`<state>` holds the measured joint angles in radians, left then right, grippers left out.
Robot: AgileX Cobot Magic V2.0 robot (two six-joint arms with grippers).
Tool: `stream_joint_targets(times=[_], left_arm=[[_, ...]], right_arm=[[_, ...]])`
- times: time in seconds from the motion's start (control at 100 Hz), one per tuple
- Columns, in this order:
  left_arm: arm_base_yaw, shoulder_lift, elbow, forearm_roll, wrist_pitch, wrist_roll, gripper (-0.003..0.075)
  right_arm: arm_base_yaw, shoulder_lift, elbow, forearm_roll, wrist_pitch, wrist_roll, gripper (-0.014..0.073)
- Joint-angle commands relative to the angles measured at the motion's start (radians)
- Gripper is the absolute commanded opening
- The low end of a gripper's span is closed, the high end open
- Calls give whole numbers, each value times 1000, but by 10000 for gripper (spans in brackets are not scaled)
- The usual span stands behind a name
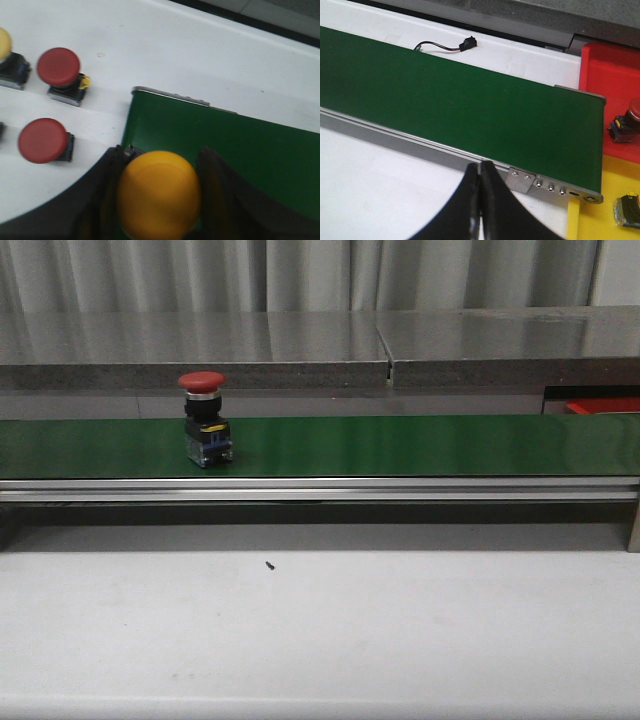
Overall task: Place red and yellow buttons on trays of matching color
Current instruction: 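Grasp a yellow-capped button from the table with the left gripper, then set the yellow button on the green belt and release it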
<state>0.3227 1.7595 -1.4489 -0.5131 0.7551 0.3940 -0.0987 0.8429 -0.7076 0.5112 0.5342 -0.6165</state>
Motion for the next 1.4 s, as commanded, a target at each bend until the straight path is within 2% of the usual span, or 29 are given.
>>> stream_joint_targets(times=[0.0,0.18,0.28,0.35,0.47,0.52,0.58,0.71,0.87,1.03,1.15,1.39], left_arm=[[-34,-33,-22,-16,-40,3,21],[-80,22,-22,-16,-35,3,29],[-104,56,-22,-16,-29,3,93],[-118,59,-22,-16,-29,6,208],[-141,45,-22,-18,-29,6,526],[-150,39,-22,-18,-25,6,636],[-160,24,-22,-18,-24,6,715],[-164,-29,-22,-16,-19,6,659],[-164,-137,-22,-8,-19,10,659],[-175,-278,4,-12,9,71,659],[-201,-411,103,-18,-51,93,658],[-317,-683,429,-20,-197,113,631]], right_arm=[[-1,-2,-27,24,-56,-11,-68],[-1,-2,-27,24,-56,-11,-68],[-1,-2,-27,24,-56,-11,-68],[-1,-2,-27,24,-56,-11,-68],[-1,-2,-27,24,-56,-11,-68],[-1,-2,-27,24,-56,-11,-68],[-1,-2,-27,24,-56,-11,-68],[-1,-2,-27,24,-56,-11,-68],[-1,-2,-27,24,-56,-11,-68],[-1,-2,-27,24,-56,-11,-68],[-1,-2,-27,24,-56,-11,-68],[-1,-2,-27,24,-56,-11,-68]])
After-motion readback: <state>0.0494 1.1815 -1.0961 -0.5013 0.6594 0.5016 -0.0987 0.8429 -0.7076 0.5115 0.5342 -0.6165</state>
